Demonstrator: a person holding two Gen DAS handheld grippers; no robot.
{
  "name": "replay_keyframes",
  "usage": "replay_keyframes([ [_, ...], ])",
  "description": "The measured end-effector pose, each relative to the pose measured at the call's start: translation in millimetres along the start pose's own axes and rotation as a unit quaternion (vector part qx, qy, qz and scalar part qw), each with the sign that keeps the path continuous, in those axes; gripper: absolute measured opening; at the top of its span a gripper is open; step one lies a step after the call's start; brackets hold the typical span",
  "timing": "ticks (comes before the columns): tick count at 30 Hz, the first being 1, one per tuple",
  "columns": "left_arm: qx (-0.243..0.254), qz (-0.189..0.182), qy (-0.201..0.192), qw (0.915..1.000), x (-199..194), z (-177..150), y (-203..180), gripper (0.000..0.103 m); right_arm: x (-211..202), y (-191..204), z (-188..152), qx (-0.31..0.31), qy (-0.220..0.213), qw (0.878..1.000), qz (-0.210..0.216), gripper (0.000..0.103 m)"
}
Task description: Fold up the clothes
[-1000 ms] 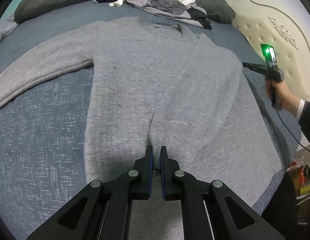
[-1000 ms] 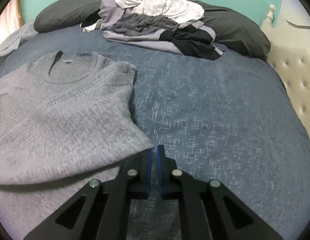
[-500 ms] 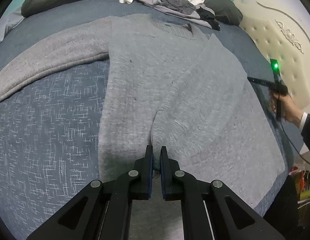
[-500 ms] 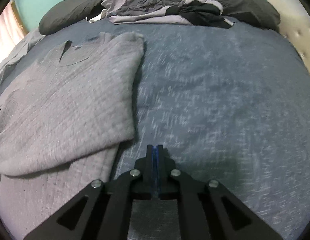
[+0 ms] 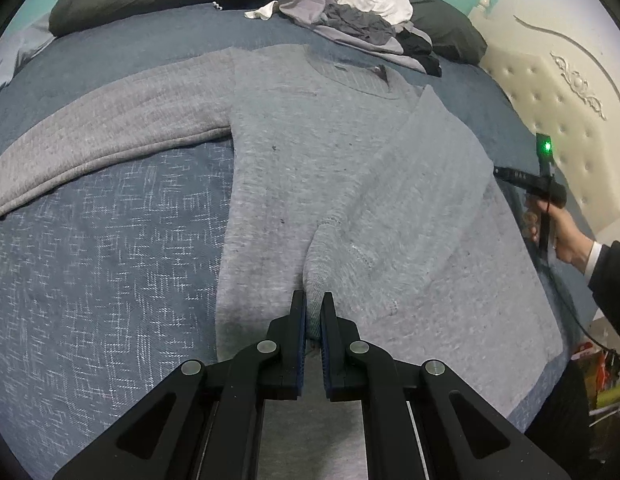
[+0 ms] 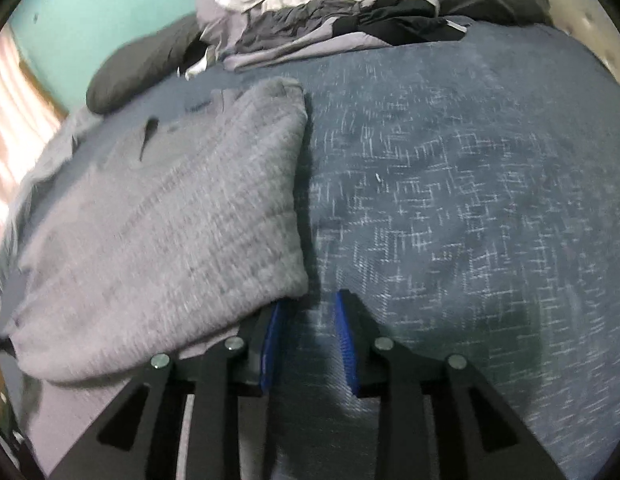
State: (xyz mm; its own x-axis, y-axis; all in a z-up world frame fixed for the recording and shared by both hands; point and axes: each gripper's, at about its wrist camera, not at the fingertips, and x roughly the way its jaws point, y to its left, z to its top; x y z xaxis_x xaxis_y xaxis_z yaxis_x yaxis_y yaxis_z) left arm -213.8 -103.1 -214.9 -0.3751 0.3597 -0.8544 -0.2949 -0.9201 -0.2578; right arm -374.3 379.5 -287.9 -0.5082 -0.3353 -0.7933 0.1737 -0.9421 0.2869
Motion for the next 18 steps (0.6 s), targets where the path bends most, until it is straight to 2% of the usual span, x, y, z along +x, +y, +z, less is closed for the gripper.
replay_keyframes([
  [6, -0.003, 0.004, -0.002, 1.0000, -1, 1, 2, 0.006, 2, 17, 12, -0.021, -0.026, 0.999, -0.008, 0.026],
  [10, -0.012, 0.008, -0.003, 0.9999, 0, 0, 12, 0.006, 6, 33, 22, -0.053, -0.032, 0.998, -0.027, 0.008],
  [13, -0.016, 0.011, -0.002, 0.9998, 0, -1, 18, 0.006, 7, 39, 26, -0.072, -0.029, 0.996, -0.047, 0.006],
  [16, -0.015, 0.018, 0.000, 0.9997, -1, -2, 24, 0.006, -10, 47, 29, -0.088, -0.044, 0.994, -0.038, 0.006],
  [18, -0.015, 0.023, 0.001, 0.9996, -1, -3, 28, 0.006, -16, 58, 34, -0.121, -0.045, 0.991, -0.046, 0.006],
])
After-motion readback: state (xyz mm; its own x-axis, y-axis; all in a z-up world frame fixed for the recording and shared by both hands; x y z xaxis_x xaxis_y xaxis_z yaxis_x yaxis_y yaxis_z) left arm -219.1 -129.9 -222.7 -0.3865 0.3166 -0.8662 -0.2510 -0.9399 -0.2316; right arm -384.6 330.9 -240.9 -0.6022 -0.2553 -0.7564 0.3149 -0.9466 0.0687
